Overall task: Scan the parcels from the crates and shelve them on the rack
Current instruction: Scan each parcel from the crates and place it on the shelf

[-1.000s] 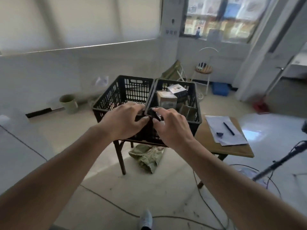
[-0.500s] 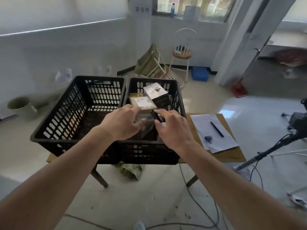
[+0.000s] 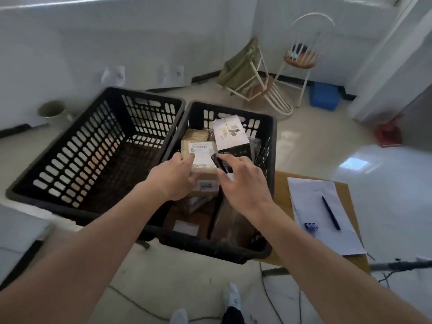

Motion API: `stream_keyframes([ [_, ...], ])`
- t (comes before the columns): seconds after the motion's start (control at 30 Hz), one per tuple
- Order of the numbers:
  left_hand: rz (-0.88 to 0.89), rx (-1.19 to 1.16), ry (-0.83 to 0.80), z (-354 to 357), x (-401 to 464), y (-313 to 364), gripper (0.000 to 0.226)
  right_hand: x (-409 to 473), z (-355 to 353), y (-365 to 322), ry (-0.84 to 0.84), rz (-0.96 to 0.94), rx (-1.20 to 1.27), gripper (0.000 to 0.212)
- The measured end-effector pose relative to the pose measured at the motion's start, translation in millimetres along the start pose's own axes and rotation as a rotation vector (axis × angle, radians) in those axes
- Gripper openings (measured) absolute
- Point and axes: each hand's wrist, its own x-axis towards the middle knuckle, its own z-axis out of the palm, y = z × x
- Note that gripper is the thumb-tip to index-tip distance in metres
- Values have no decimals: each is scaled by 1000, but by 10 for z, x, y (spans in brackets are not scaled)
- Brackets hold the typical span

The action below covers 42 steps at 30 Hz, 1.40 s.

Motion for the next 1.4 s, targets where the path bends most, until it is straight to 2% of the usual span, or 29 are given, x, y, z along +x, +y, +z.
stream_keyframes([
  [0.17, -180, -154, 35, 118, 315, 97, 70, 289, 49, 216, -72, -40, 30, 50],
  [0.27, -276, -343, 9, 222, 440, 102, 79, 399, 54, 298, -82, -56, 40, 50],
  [0.33, -321, -524, -2, 298, 497, 73, 93, 429, 50, 337, -80, -65, 50, 50],
  [0.43, -434, -799, -29, 355, 547, 49, 128, 437, 24, 391, -75, -72, 66, 50],
  [0.5, -477, -912, -61, 377, 567, 58, 135, 434, -7, 437, -73, -76, 71, 50],
  [0.7, -379, -1034, -171, 414, 560, 178, 127, 375, -87, 521, -67, -80, 79, 49],
  [0.87, -337, -1056, -161, 434, 579, 268, 117, 301, -150, 577, -66, -64, 110, 50],
  [1.03, -372, -1008, -98, 393, 500, 229, 89, 270, -235, 586, -48, -34, 181, 47],
  [1.23, -238, -971, -47, 222, 265, 163, 86, 207, -370, 434, -50, -74, 234, 46],
  [1.4, -128, -823, 149, 24, 76, 108, 80, 164, -524, 253, -36, -139, 216, 44],
])
